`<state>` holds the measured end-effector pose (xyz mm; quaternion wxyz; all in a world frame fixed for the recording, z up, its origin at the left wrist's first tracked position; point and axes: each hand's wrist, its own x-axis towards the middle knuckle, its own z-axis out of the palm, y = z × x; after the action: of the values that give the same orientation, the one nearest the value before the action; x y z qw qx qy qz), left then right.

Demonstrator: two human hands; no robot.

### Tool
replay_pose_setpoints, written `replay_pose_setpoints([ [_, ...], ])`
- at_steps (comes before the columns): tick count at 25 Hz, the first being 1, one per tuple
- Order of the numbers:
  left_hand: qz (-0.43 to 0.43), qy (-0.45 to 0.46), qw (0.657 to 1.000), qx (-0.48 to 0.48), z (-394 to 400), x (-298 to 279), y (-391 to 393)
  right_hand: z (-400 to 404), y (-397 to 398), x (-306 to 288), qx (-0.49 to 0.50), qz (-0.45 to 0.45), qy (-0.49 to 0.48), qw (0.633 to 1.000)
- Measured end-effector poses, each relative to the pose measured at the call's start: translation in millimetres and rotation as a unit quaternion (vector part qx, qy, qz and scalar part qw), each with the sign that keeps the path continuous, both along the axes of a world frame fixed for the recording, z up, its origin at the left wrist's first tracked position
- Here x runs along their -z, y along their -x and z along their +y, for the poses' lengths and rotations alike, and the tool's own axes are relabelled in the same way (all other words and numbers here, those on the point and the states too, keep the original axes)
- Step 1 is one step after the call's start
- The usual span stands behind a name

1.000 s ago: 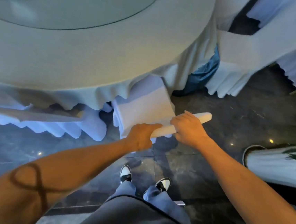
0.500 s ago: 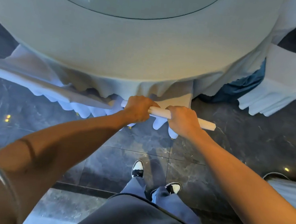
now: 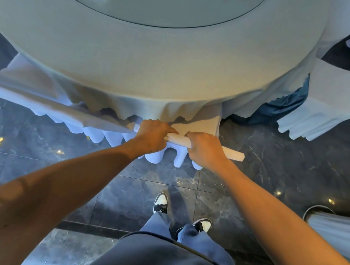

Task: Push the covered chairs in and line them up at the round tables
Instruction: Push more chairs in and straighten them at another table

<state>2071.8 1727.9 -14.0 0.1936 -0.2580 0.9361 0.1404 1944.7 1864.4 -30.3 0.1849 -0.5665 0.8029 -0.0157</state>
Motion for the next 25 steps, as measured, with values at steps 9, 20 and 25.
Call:
replay_pose_setpoints([
  [9,-0.045,-0.092,0.995,0.020,0,2,19,13,27,-9,0.023,-0.110,-0.059,0.992],
  [20,-0.285,-0.316,0.900,0.096,45,-19,149,123,165,-12,0.125,-0.248,-0.203,0.939],
  [25,-0.150,-0.293,0.941,0.071,105,-2,249,182,266,-13,0.164,-0.213,-0.230,0.935],
])
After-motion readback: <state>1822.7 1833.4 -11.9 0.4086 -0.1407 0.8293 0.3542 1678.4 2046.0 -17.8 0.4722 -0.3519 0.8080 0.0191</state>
